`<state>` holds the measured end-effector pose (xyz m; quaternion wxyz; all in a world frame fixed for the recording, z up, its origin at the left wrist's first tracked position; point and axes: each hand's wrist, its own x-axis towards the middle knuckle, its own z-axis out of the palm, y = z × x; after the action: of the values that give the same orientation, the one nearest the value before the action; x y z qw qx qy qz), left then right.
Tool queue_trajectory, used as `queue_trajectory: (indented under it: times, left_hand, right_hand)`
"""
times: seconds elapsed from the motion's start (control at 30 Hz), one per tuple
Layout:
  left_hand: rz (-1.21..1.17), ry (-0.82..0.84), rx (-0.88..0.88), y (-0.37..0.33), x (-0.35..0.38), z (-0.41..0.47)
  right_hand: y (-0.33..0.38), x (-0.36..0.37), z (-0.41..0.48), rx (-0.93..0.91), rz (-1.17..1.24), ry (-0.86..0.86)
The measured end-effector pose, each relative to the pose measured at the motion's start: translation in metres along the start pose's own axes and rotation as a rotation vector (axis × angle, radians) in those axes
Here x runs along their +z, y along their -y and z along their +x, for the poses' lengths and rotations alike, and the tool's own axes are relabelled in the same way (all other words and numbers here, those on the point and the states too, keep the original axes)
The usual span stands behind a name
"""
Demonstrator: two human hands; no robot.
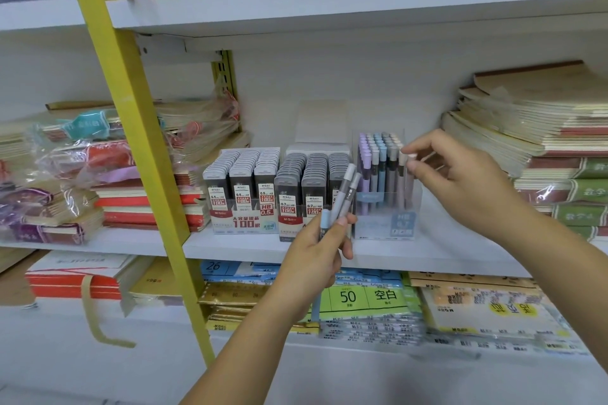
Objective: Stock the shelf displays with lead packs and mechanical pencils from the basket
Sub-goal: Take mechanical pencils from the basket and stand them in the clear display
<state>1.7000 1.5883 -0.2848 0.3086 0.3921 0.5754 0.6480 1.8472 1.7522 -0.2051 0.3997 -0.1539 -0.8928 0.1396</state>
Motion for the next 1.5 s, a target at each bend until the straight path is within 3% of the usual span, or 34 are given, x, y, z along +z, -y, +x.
queue_trajectory:
  times: [0.43, 1.0, 1.23, 1.37, 1.5]
  left_hand:
    - [-0.008, -0.004, -0.003, 0.002, -0.001, 0.0]
    - [-0.006, 0.009, 0.007, 0.0, -0.003, 0.001]
    - [-0.012, 0.009, 0.007, -0.002, -0.003, 0.0]
    - [-0.032, 0.023, 0.007, -0.003, -0.002, -0.001]
    - [-0.059, 0.067, 0.017, -0.005, -0.001, -0.002]
  right_hand:
    - [0.008, 0.001, 0.004, 0.029, -0.051, -0.038]
    - [0.007, 0.003, 0.012, 0.091, 0.069, -0.072]
    - [-0.013, 0.013, 0.01, 0.122, -0.135, -0.047]
    - [-0.018, 0.017, 0.007, 0.152, -0.125, -0.039]
    - [-0.004, 0.018, -0.007, 0.083, -0.055, -0.282]
